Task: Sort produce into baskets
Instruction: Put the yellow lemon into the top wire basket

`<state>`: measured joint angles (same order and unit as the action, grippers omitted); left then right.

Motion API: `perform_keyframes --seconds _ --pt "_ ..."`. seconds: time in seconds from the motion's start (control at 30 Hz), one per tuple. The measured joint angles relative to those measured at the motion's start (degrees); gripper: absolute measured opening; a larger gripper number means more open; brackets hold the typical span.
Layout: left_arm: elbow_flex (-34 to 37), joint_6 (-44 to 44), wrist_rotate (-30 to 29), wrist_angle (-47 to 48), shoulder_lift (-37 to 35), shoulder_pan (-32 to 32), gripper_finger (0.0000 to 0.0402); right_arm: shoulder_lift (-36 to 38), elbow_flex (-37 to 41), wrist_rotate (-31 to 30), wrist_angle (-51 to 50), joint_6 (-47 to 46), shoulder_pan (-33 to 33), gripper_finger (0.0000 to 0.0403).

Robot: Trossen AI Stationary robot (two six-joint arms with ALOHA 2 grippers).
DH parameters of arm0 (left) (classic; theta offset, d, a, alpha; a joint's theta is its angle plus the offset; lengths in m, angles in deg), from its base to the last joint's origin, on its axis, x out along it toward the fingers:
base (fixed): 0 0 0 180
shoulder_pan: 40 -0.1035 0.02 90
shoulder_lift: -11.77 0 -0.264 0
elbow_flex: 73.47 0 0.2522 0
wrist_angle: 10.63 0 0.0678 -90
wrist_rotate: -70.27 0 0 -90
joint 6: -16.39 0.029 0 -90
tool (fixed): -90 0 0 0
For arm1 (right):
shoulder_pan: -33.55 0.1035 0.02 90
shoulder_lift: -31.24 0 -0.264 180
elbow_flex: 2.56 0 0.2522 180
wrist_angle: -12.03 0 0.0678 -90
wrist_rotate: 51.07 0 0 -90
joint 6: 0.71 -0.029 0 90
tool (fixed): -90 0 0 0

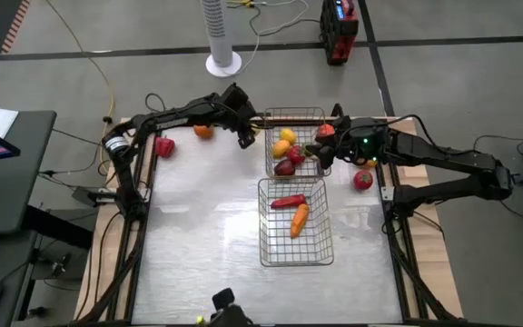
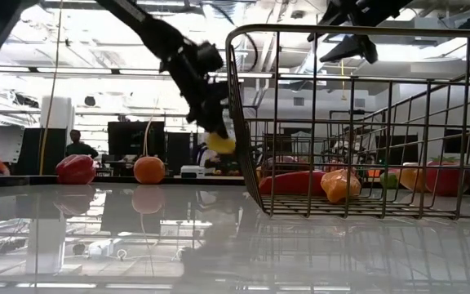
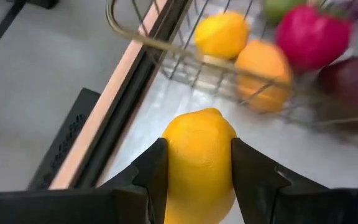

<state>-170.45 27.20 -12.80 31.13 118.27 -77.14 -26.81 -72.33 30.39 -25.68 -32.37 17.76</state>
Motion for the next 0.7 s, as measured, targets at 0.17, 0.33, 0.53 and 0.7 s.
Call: perform_keyframes --seconds 0.17,0.33,0.53,0.7 --pt "0.0 -9.8 -4.0 -0.5 -4.9 3.5 0.0126 0.0 0.0 1.4 -0.2 2.5 0.0 0.0291" --pt "0.0 -23.3 -9.8 -3.3 -6.4 7.3 0.0126 0.0 0.0 1.4 -1.3 4.6 -1.0 0.0291" --pt "-0.1 -39.0 -9.7 -16.2 -3.0 11.9 0.0145 0.0 0.0 1.4 -1.2 6.1 -2.0 0.0291" --pt "-0.1 -46.7 -14.2 -19.5 0.3 14.3 0.0185 0.0 0.0 1.4 -2.4 4.9 -2.1 0.0291"
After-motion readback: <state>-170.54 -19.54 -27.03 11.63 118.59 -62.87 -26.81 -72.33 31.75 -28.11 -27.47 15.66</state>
